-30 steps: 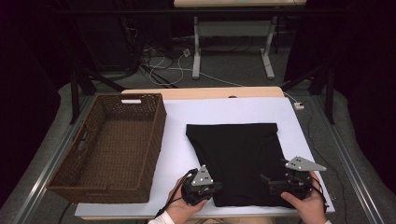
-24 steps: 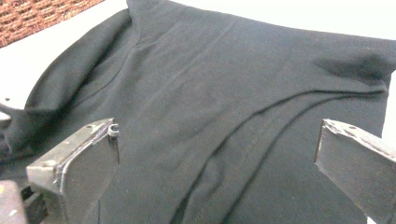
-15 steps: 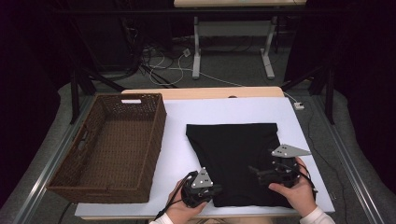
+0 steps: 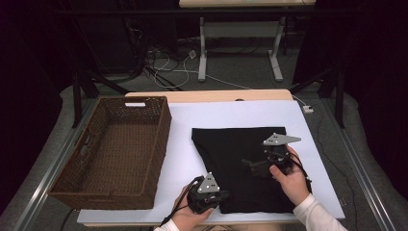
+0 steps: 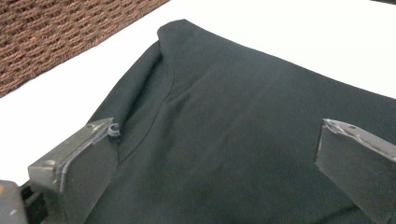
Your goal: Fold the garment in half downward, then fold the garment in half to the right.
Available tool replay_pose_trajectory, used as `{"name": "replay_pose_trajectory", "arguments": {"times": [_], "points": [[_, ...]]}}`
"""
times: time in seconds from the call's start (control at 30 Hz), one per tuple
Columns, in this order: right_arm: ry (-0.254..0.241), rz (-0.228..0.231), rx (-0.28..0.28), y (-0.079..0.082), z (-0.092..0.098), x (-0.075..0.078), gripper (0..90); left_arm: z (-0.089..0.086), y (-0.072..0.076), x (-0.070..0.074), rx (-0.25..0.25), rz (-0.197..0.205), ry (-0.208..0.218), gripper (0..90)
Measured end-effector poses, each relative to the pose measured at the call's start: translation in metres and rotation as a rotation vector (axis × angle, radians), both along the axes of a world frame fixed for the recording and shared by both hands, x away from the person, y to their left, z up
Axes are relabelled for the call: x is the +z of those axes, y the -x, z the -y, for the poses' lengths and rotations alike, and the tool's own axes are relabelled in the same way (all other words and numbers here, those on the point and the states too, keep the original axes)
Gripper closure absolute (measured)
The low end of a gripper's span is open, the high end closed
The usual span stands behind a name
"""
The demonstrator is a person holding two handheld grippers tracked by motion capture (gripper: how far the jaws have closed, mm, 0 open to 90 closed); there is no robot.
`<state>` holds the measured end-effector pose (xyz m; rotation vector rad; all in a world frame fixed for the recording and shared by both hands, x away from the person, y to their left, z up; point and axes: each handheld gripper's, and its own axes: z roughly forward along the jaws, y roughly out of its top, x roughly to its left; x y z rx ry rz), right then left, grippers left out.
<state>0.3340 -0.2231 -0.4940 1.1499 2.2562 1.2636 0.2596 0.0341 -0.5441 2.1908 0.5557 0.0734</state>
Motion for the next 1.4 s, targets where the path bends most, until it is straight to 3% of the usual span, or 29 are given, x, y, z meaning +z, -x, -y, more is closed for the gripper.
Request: {"name": "replay_pose_trajectory", "arguments": {"times": [0.4, 0.53, 0.97, 1.4], "points": [[0.058, 0.013, -0.004, -0.022, -0.019, 0.005, 0.0, 0.0, 0.0, -0.001, 0.003, 0.003, 0.003, 85.9], [0.056, 0.021, -0.002, -0.025, -0.022, 0.008, 0.0, 0.0, -0.001, -0.001, 0.006, 0.0, 0.005, 85.9], [0.057, -0.013, 0.006, -0.04, -0.032, 0.013, 0.0, 0.0, -0.001, -0.002, 0.004, -0.01, 0.005, 86.0], [0.113, -0.016, 0.021, -0.058, -0.055, 0.019, 0.0, 0.001, 0.0, -0.002, 0.001, -0.01, 0.004, 86.0]]}}
